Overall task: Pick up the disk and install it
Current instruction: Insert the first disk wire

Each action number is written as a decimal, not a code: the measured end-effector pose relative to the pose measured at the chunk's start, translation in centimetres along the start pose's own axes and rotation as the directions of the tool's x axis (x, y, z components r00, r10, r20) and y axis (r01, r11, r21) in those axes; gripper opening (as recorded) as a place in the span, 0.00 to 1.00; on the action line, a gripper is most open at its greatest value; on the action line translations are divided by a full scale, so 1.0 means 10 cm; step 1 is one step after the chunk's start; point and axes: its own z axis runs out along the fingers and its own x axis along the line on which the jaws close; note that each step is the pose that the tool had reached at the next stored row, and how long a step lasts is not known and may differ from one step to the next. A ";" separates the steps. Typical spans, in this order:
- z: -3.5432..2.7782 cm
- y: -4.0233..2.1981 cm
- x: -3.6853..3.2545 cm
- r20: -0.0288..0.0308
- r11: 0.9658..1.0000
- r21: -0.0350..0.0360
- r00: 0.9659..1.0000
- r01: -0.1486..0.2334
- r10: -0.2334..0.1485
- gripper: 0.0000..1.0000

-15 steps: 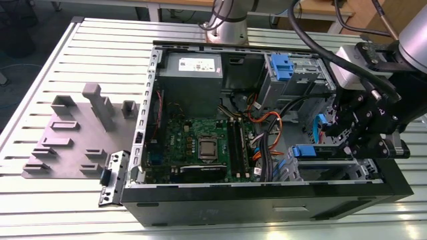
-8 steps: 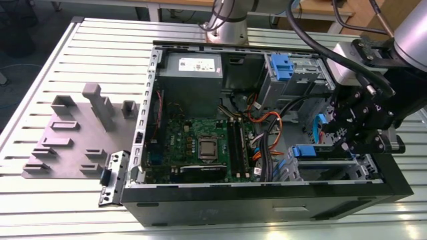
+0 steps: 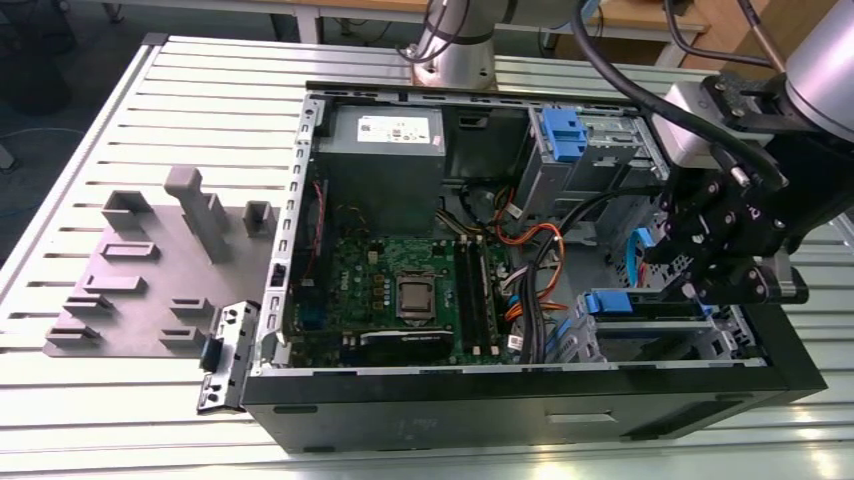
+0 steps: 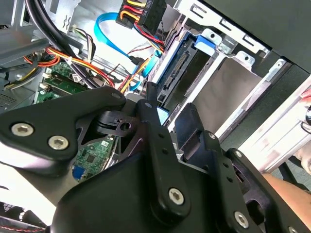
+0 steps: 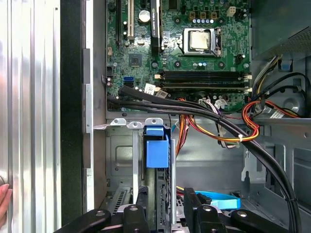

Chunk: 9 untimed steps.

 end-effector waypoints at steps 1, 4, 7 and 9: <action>-0.003 0.000 0.000 0.000 1.000 0.000 1.000 0.000 0.000 0.42; -0.018 0.000 0.000 0.000 1.000 0.000 1.000 0.000 0.000 0.42; -0.020 0.000 -0.001 0.000 1.000 0.000 1.000 0.000 0.000 0.42; -0.022 0.000 -0.004 0.000 1.000 0.000 1.000 0.000 0.000 0.42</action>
